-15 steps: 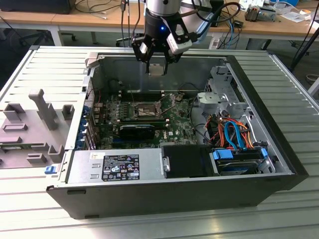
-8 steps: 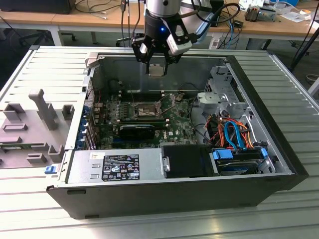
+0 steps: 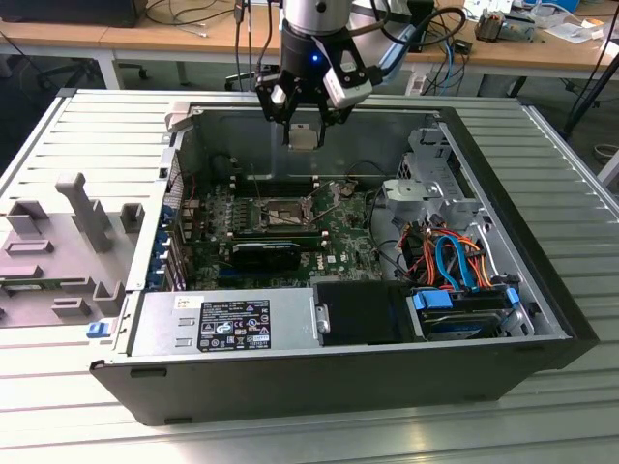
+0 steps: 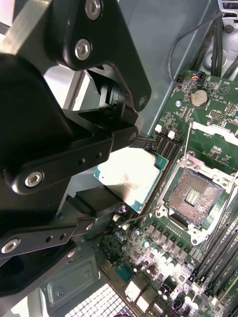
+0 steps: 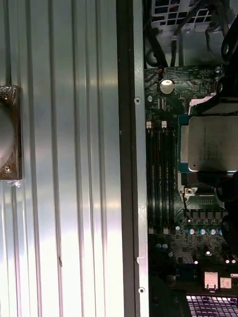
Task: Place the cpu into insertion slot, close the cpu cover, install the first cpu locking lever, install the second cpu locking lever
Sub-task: 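Place the cpu into insertion slot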
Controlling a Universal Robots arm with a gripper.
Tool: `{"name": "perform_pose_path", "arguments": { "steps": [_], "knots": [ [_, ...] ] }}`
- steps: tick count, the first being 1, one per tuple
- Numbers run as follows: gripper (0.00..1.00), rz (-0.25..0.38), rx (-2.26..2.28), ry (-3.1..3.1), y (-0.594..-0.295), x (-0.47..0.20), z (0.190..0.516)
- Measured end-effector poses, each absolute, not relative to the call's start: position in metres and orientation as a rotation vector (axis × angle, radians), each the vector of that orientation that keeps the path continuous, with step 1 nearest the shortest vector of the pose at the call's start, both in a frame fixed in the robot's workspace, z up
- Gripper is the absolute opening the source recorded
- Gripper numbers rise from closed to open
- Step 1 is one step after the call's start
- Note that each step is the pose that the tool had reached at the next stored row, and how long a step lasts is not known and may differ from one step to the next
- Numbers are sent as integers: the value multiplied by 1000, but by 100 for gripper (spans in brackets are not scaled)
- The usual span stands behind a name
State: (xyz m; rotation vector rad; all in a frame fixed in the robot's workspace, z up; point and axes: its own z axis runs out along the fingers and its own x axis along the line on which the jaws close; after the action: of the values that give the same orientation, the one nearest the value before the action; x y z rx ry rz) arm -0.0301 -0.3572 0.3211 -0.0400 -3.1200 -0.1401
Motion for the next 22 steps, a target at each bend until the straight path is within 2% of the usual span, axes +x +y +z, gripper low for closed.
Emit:
{"name": "perform_pose_path", "arguments": {
  "steps": [22],
  "knots": [
    [55, -140, -40, -3120, -365, -30, 315]
  ]
}}
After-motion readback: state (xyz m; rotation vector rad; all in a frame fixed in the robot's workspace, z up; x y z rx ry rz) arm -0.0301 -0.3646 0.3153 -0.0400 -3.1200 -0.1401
